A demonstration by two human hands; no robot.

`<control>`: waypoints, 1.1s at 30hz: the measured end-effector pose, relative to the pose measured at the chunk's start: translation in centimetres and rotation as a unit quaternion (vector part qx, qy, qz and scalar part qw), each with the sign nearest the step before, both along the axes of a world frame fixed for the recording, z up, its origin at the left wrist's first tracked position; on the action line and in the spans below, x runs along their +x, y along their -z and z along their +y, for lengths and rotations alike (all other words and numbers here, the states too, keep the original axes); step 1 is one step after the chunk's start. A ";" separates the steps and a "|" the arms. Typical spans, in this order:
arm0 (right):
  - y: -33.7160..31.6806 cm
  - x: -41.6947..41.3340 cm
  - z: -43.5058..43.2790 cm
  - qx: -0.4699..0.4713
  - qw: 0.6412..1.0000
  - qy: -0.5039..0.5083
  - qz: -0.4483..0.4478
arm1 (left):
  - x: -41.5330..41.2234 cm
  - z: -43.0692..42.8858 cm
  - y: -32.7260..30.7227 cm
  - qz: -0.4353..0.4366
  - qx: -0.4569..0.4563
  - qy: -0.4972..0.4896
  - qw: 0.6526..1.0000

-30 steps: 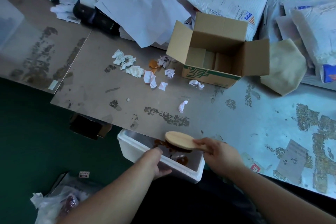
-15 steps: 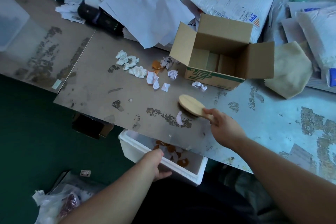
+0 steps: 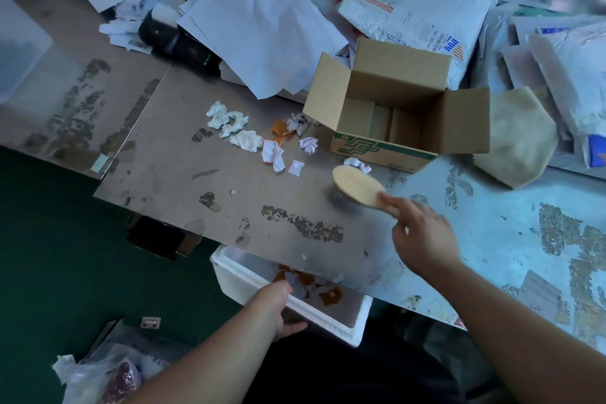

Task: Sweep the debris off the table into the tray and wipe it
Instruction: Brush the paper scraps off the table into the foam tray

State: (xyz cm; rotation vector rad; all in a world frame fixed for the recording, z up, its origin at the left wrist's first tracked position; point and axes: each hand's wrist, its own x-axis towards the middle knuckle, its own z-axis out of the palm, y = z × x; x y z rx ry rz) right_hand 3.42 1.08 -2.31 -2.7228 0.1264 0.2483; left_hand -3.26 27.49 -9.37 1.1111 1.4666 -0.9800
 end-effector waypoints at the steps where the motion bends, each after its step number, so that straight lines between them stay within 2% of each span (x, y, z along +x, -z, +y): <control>1: 0.0 0.8 -0.4 -0.022 1.000 0.005 -0.020 | 0.0 0.0 0.0 -0.001 0.002 0.003 1.000; 4: -0.1 3.1 -1.3 -0.077 0.997 0.000 -0.019 | 0.1 0.0 -0.2 -0.002 0.001 0.013 1.000; 8: 0.2 5.0 -1.6 -0.102 0.994 -0.009 0.042 | 0.1 -0.3 -0.6 -0.001 -0.001 0.015 1.000; 14: 0.0 4.2 -0.5 -0.013 0.991 0.007 0.135 | 0.2 -0.6 -0.8 -0.001 0.003 0.002 1.000; 19: -1.8 2.4 -0.5 0.043 0.972 -0.050 0.226 | 0.2 -0.6 -1.4 -0.001 0.003 0.001 1.000; 22: -2.0 1.7 -0.7 0.075 0.976 -0.025 0.201 | 0.3 -0.7 -1.4 0.003 0.009 -0.002 1.000; 25: -1.6 1.7 -1.0 0.153 0.976 0.069 0.140 | 0.3 -0.9 -1.8 0.001 0.006 0.014 1.000; 27: -1.4 2.1 -1.0 0.139 0.977 0.098 0.130 | 0.3 -1.0 -2.0 -0.002 0.004 0.009 1.000; 30: -1.0 2.0 -0.6 0.071 0.981 0.087 0.160 | 0.2 -1.0 -2.0 -0.002 0.011 -0.003 1.000; 33: -0.6 0.5 0.0 0.073 0.976 0.074 0.193 | 0.2 -1.0 -1.7 -0.005 0.010 -0.012 1.000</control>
